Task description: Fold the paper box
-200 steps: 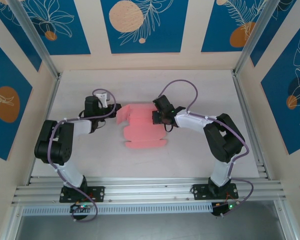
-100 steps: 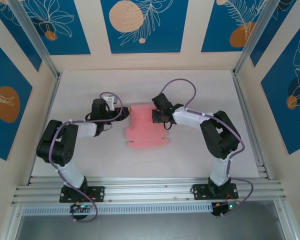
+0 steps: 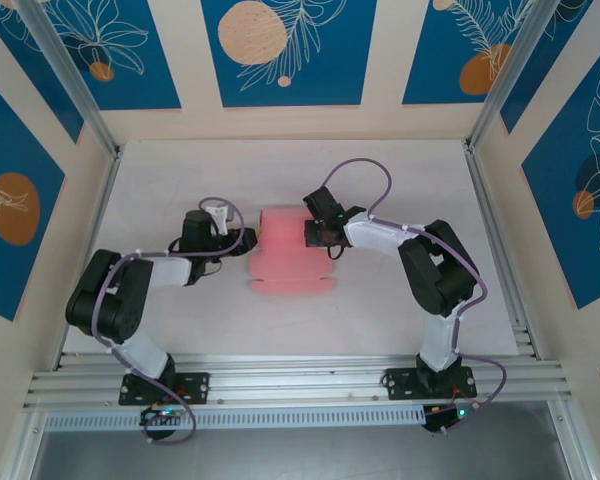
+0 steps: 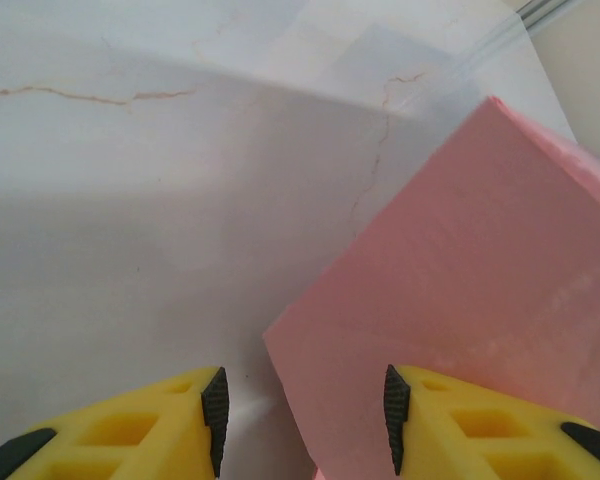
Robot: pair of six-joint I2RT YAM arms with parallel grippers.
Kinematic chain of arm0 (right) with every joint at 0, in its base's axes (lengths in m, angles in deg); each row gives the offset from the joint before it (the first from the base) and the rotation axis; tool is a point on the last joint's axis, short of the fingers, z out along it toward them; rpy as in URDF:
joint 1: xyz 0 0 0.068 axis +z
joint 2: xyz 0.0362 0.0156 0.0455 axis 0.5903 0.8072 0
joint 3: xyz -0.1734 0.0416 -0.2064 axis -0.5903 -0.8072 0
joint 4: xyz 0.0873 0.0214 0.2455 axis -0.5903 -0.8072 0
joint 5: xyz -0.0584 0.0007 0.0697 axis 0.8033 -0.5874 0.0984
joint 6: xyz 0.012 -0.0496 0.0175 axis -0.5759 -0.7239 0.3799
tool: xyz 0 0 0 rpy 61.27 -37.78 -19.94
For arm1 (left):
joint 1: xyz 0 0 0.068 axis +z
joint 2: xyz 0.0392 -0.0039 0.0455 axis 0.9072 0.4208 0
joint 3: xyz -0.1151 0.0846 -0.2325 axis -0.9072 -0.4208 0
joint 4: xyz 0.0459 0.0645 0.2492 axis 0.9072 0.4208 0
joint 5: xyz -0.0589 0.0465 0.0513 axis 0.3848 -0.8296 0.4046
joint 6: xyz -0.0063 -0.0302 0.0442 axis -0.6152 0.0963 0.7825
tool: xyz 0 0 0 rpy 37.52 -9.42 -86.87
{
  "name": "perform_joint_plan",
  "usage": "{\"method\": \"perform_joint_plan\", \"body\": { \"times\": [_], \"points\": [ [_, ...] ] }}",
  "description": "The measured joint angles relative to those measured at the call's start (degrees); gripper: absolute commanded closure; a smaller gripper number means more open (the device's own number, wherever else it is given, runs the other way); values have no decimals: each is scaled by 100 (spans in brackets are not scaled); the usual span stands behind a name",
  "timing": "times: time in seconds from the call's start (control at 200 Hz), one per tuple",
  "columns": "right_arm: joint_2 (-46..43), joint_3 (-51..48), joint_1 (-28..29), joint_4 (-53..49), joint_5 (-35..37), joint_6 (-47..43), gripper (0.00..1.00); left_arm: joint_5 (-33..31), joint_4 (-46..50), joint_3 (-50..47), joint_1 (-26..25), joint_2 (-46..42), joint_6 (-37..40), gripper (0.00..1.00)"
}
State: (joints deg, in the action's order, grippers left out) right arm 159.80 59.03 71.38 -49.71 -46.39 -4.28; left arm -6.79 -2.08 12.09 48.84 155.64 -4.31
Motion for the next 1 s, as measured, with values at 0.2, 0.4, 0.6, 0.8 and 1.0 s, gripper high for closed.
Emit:
{"method": "perform_joint_plan", "body": {
  "times": [0.2,0.4,0.6,0.8,1.0],
  "points": [
    [63,68,0,24,-4,0,97,4,37,-42,-4,-205,52,52],
    [66,68,2,24,-7,0,97,90,37,-42,-37,-256,131,49],
    [74,68,2,28,-11,0,97,109,160,-37,-103,-328,280,48],
    [118,116,2,46,-22,0,97,109,302,94,-175,-321,437,48],
    [140,133,2,90,-24,-2,97,105,348,400,-251,-164,621,48]
  ]
}}
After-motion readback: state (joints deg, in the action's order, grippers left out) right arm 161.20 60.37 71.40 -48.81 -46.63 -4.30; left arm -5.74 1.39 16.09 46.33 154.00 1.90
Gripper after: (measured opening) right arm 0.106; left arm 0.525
